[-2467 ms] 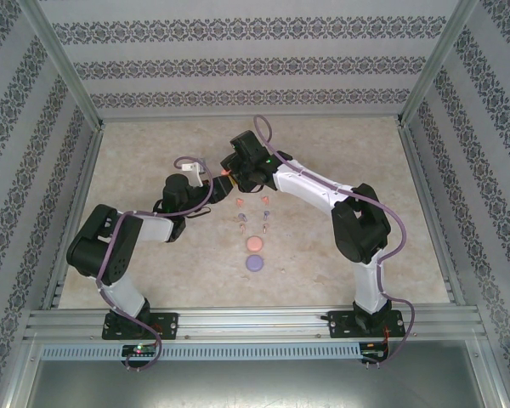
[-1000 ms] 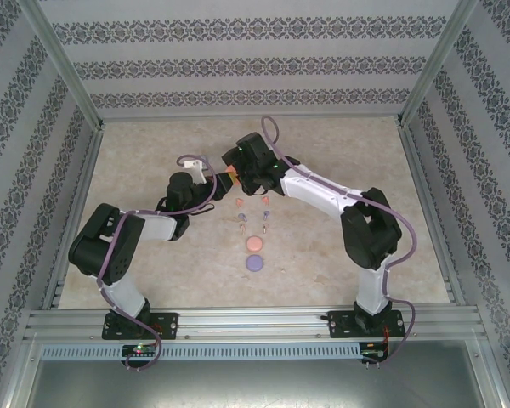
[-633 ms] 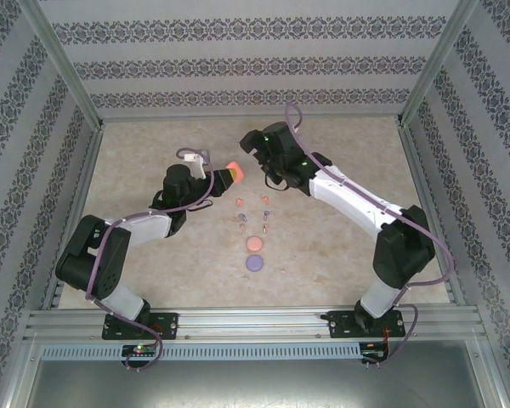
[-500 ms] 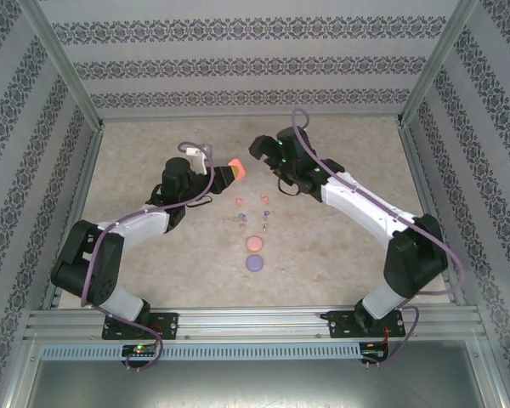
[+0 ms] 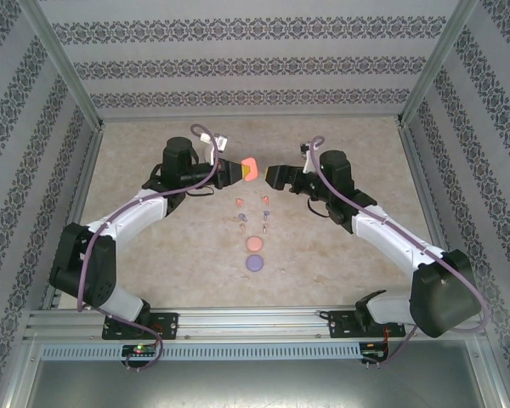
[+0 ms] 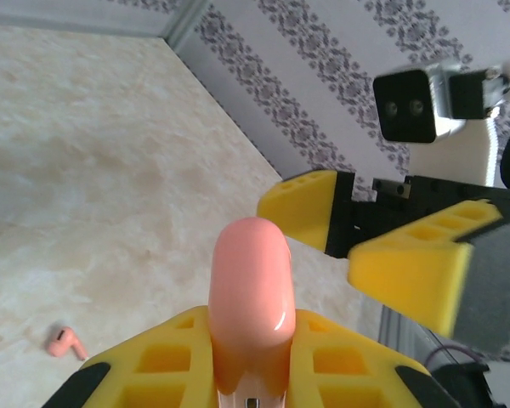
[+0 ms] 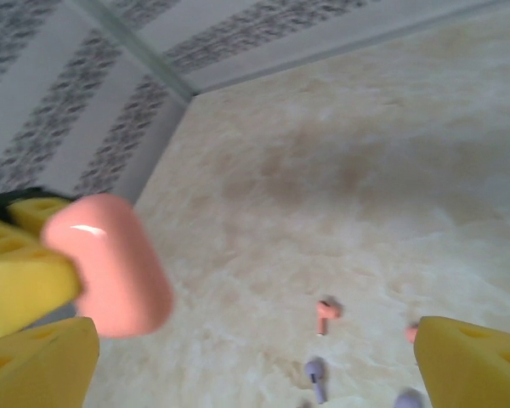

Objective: Insert the wireless bluetooth earbuds into the charging case

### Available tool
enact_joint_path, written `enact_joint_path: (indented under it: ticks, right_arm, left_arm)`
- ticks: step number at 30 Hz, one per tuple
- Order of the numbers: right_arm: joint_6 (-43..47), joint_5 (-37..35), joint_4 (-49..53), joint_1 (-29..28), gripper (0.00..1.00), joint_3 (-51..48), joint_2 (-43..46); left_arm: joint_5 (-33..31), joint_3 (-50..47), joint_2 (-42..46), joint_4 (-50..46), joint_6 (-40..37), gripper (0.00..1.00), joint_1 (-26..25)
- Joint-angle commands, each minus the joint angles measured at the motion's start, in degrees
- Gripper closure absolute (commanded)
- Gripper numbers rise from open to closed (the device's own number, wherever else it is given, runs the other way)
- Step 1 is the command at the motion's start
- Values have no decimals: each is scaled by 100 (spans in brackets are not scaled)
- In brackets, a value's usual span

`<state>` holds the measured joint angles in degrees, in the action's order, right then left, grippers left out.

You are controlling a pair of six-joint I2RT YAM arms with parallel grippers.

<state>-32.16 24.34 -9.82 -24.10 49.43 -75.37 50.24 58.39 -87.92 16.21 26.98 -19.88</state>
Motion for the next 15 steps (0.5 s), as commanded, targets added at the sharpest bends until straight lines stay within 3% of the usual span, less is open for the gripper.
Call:
enact_joint_path:
  ticks: [1, 15]
  right_arm:
    - [429, 1008, -429, 54, 7, 163, -169]
    - [387, 1003, -298, -3, 18, 653, -895]
  left_arm:
    - [593, 280, -193, -238, -209, 100, 5]
    - [811, 447, -237, -381, -325, 100, 4]
